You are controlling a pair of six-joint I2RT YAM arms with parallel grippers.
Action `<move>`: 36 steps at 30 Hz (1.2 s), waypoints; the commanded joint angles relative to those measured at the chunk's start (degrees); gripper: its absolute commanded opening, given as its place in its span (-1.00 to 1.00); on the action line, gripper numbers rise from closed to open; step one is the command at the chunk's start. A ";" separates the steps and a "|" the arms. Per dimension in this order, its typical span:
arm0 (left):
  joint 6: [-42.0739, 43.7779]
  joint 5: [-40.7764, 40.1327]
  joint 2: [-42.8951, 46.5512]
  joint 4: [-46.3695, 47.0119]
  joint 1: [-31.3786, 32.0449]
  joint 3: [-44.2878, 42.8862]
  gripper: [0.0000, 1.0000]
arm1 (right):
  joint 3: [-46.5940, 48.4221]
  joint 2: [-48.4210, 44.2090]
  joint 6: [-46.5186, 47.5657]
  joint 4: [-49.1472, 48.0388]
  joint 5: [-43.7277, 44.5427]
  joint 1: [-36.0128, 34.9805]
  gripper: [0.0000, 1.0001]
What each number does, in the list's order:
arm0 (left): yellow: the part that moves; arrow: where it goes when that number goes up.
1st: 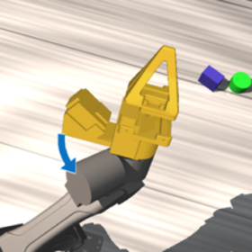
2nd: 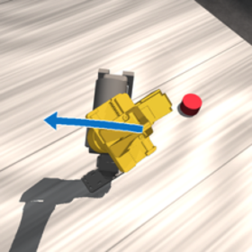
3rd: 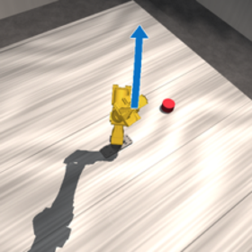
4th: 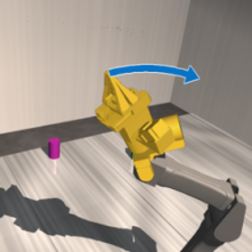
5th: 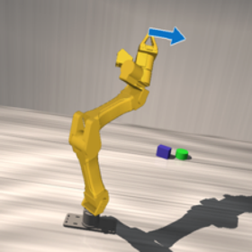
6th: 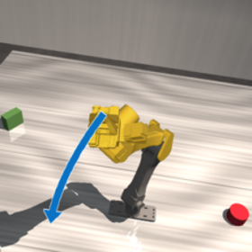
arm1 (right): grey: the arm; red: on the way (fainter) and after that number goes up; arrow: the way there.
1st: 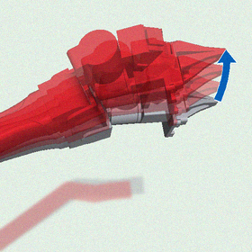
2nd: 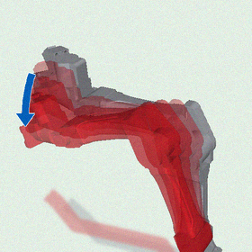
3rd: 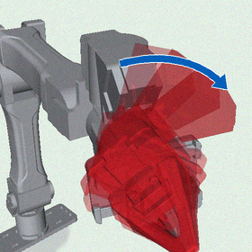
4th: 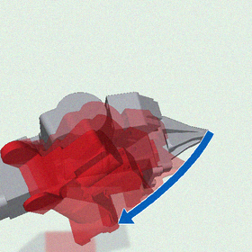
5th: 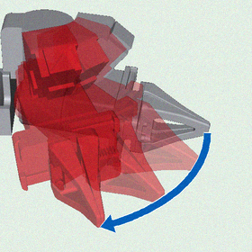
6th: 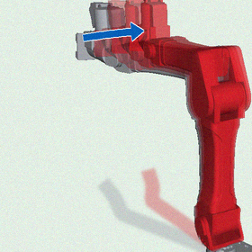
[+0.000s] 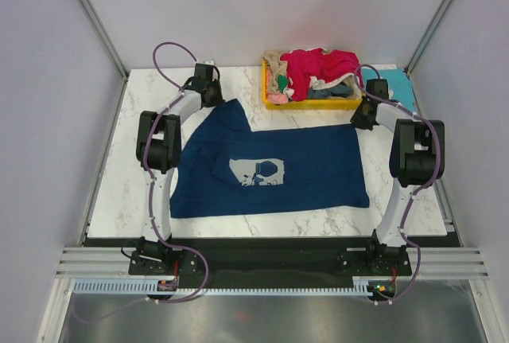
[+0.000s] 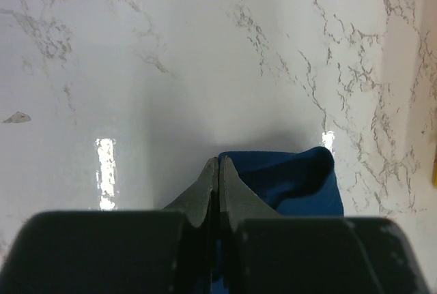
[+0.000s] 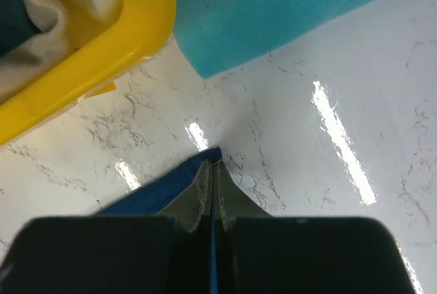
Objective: Fold and stack the t-shirts
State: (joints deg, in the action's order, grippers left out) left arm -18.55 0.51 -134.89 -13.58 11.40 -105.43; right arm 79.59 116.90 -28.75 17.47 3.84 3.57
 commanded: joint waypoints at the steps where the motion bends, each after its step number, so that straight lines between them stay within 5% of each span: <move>1: 1.15 -2.43 0.94 -7.59 -0.94 -6.11 -0.96 | 2.23 -0.88 1.59 2.21 -0.24 -0.32 -1.00; 13: 2.81 -2.89 20.26 -19.90 -1.38 -1.98 -0.96 | -0.93 -8.70 1.24 2.21 -3.04 -0.32 -1.00; 36: -8.17 -4.12 58.94 -31.50 1.52 37.74 -0.96 | -17.62 -22.24 -0.78 -3.59 -2.17 0.99 -1.00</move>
State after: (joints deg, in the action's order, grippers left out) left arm -24.40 -3.01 -80.44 -43.53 12.95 -69.23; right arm 63.40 97.12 -29.10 16.27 1.34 4.03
